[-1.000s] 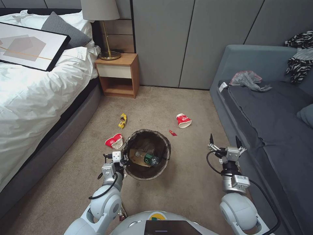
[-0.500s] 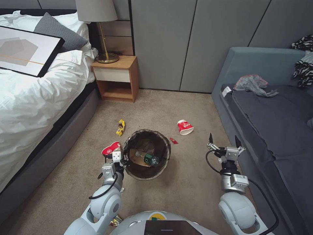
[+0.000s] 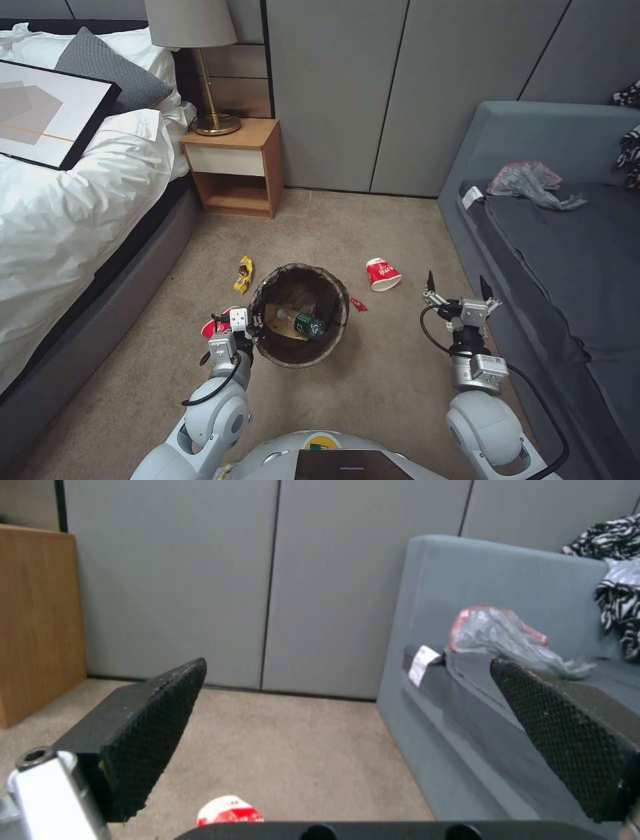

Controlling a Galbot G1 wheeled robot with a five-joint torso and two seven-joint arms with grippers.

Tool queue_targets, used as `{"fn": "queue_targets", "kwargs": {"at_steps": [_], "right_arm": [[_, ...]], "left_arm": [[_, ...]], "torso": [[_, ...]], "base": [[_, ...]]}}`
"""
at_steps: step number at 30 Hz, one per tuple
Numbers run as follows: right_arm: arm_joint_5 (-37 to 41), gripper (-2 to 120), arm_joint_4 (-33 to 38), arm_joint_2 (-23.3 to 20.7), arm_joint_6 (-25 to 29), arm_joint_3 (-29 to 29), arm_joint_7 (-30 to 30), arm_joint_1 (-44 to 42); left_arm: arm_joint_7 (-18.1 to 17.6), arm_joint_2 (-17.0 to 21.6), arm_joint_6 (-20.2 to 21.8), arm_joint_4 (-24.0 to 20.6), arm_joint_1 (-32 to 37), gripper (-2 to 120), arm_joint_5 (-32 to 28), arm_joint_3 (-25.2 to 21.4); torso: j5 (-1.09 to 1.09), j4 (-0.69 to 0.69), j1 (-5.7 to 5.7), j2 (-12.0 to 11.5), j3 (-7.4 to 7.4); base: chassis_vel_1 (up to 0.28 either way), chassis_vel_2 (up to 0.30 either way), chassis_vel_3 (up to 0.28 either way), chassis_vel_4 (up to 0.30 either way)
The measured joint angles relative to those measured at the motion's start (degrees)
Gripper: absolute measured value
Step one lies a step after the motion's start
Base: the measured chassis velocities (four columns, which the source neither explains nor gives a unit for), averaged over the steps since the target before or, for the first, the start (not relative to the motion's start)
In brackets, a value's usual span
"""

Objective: Pick up the trash bin, then pick up the garbage from the floor and place it into the trash bin.

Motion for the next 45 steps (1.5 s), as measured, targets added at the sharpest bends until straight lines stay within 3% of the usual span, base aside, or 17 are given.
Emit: {"fn": "queue_targets", "kwargs": {"at_steps": [39,42,45], "right_arm": [[-0.7,100,-0.2,1.1,0.4,-0.8,1.1,1.3],[-0.5,100,-0.2,0.8,0.4,-0.9,1.1,1.5],[1.9,100,-0.2,-2.8,-0.4,-1.5,0.7,1.8]], "left_arm": [[0.0,0.2,-0.1,-0.1,0.3,0,0.1,0.0],[0.0,0.1,-0.1,-0.2,0.3,0,0.2,0.0],[-0.1,0.2,-0.2,-0.7,0.7,0,0.2,-0.2]], "torso": [[0.00,0.01,0.01,0.0,0.01],[0.01,0.00,0.01,0.0,0.01],[0.01,-0.01,-0.01,0.0,0.00]], "base": [[-0.116,0.115,0.117,-0.116],[0.000,0.000,0.000,0.000],[0.000,0.000,0.000,0.000]]}}
